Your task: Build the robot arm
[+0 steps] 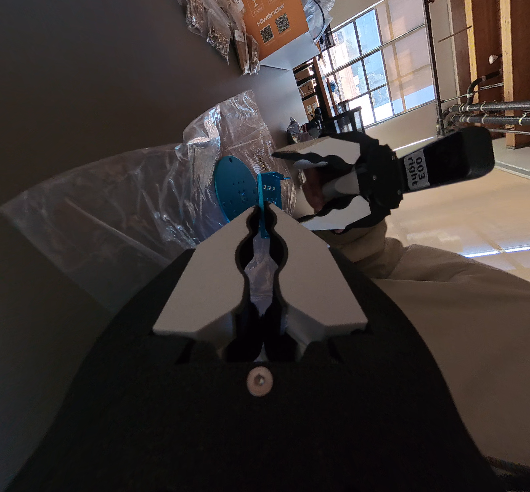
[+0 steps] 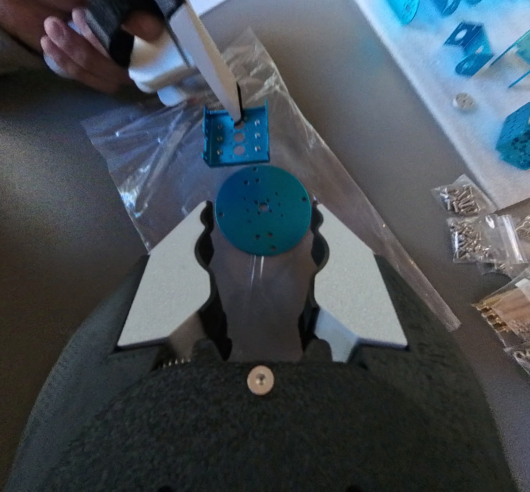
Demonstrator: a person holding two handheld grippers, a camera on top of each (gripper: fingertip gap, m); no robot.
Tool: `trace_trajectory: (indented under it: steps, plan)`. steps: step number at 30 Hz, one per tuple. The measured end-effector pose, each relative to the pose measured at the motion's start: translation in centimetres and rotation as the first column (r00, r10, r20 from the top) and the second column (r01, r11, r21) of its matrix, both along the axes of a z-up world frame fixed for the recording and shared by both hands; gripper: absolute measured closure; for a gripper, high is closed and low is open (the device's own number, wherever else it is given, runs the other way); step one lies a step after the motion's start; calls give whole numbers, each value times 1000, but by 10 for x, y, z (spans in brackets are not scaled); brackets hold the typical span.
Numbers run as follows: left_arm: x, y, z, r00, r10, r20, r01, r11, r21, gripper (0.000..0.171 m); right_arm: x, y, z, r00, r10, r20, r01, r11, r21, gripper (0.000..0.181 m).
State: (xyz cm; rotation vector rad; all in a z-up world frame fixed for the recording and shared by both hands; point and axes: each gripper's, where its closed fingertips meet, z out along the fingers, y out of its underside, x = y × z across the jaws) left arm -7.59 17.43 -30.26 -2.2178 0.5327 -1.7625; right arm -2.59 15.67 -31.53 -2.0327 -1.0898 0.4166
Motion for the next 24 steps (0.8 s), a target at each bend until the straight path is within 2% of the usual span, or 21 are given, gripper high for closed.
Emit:
trace_trajectory:
  steps: [2,4,7,9,12,15,17,19,24]
  plan:
    - [2,-1,1,1000,-5,11,5,1000,-14,170,-9,-1,7,999,-1,-44,3,998,57,115]
    - [3,-2,1,1000,-7,14,7,1000,-24,170,-13,0,10,999,5,-34,0,992,124,111]
    - [5,-2,2,1000,-6,21,6,999,-31,170,-16,3,13,1000,-1,-6,2,976,218,117]
    - [6,-1,5,999,7,31,-6,999,-34,171,-18,2,10,1000,13,6,-14,975,220,120]
    - [9,0,8,999,17,35,-16,1000,-25,170,-30,0,7,998,35,-58,-24,984,177,119]
    - [12,-2,7,1000,8,28,-7,1000,-21,170,-30,8,11,997,7,-73,9,978,211,120]
    - [14,-5,4,1000,1,24,0,999,-32,170,-29,9,15,996,12,-86,9,972,235,127]
    - [16,-6,1,1000,-6,18,6,999,-43,170,-28,7,15,997,33,-73,-14,968,252,134]
    - [18,-9,-3,1000,-19,21,21,998,-67,170,-25,5,7,999,48,-3,-45,964,263,134]
